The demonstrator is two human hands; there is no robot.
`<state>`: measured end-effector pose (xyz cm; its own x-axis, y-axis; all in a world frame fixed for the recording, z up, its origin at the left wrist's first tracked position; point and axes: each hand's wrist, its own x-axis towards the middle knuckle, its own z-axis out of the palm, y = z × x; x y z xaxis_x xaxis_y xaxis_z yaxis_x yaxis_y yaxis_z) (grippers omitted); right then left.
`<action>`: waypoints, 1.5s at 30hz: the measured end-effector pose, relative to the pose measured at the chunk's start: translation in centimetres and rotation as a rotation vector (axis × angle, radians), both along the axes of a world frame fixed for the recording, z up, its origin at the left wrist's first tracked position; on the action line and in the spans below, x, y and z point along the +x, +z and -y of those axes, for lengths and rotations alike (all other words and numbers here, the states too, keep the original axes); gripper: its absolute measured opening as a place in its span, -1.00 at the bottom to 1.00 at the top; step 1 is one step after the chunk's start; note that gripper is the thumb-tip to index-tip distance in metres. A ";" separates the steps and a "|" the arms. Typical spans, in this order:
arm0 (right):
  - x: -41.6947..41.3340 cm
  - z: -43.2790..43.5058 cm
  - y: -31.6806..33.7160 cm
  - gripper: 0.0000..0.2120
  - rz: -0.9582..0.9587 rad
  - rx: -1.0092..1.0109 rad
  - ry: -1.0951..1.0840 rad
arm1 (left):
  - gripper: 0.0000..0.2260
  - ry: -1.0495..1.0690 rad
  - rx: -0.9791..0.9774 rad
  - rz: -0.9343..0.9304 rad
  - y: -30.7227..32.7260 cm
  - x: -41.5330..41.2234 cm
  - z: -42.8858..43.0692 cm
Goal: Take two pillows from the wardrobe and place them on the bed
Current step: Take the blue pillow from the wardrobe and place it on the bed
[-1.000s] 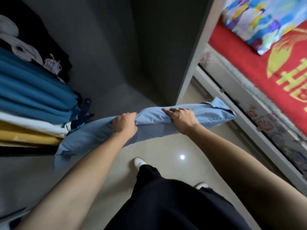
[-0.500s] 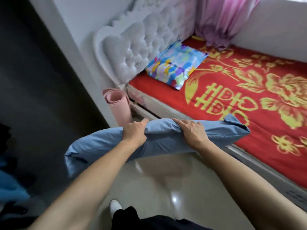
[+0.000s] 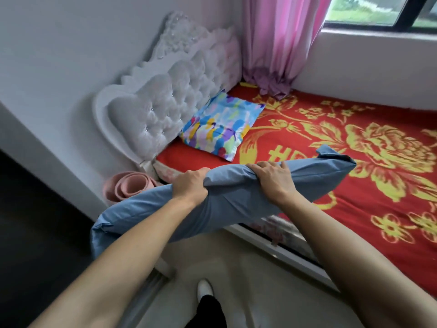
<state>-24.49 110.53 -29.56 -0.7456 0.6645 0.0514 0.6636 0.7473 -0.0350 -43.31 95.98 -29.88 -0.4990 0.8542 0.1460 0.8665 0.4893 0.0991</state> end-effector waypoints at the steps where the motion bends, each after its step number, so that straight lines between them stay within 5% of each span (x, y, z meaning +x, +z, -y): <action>1: -1.2 -1.3 0.3 -0.57 0.005 0.007 -0.012 | -0.57 -0.012 0.005 0.003 0.1 -1.3 -1.4; 12: -14.4 -12.1 1.7 -0.53 0.091 0.055 -0.058 | -0.53 -0.093 0.105 0.031 0.6 -15.9 -13.3; 37: -30.0 -46.8 -0.8 -0.64 -0.047 0.082 -0.124 | -0.37 -0.064 0.078 0.187 -0.9 -30.8 -48.2; 45: -36.8 -54.1 0.0 -0.65 -0.033 0.152 -0.201 | -0.59 -0.074 0.180 0.409 -2.5 -37.4 -56.7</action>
<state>-61.30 164.62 -29.52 -0.5953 0.7822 0.1837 0.7999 0.5985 0.0434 -80.73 152.73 -32.36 -0.4851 0.8689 0.0987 0.7703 0.3711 0.5186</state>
